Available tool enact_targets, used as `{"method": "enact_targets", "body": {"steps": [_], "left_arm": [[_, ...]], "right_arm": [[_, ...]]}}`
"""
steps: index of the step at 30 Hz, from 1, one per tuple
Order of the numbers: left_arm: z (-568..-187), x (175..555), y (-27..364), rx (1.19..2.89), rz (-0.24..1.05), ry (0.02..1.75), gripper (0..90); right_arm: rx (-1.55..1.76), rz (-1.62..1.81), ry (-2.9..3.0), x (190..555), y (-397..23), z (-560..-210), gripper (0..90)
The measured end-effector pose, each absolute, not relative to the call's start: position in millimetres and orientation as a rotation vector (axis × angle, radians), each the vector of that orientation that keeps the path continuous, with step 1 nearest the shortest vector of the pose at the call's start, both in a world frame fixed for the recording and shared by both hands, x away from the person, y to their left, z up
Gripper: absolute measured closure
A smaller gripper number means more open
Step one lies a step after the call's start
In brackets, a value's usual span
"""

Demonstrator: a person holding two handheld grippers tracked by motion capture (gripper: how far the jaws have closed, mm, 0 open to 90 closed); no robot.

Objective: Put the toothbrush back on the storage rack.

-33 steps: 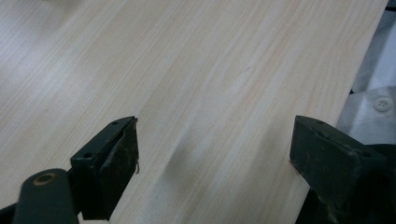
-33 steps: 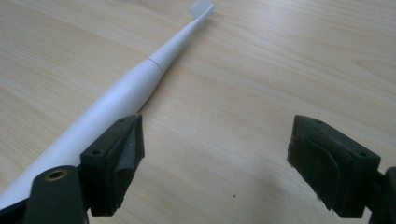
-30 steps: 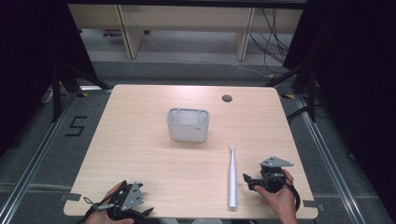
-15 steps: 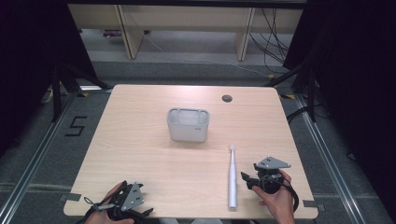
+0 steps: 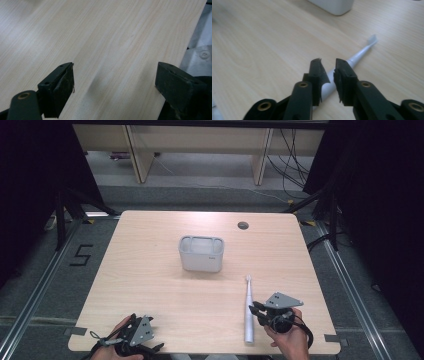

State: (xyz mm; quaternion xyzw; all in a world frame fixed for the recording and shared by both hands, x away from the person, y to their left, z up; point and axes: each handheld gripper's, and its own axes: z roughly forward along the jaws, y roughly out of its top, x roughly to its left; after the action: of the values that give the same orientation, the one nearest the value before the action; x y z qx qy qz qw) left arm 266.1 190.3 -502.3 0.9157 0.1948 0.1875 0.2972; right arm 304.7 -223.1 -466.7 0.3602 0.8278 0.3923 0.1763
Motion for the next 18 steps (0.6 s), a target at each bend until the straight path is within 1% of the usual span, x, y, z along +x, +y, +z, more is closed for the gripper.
{"method": "enact_targets", "body": {"steps": [1,4,8,18], "left_arm": [[-502.6,266.3,190.3,2.432,0.5,0.521,15.3],[-502.1,265.9,190.4,2.433,0.499,0.518,15.3],[-502.4,266.3,190.4,2.434,0.499,0.52,15.3],[-502.3,266.2,190.4,2.433,0.5,0.519,15.3]], "right_arm": [[0.993,1.105,2.39,302.2,-216.7,-467.2,82.4],[0.933,1.089,2.439,298.5,-208.2,-469.9,85.9],[0.872,1.077,2.488,297.6,-201.2,-473.7,88.7],[0.873,1.038,2.541,296.2,-195.5,-482.3,90.0]]}}
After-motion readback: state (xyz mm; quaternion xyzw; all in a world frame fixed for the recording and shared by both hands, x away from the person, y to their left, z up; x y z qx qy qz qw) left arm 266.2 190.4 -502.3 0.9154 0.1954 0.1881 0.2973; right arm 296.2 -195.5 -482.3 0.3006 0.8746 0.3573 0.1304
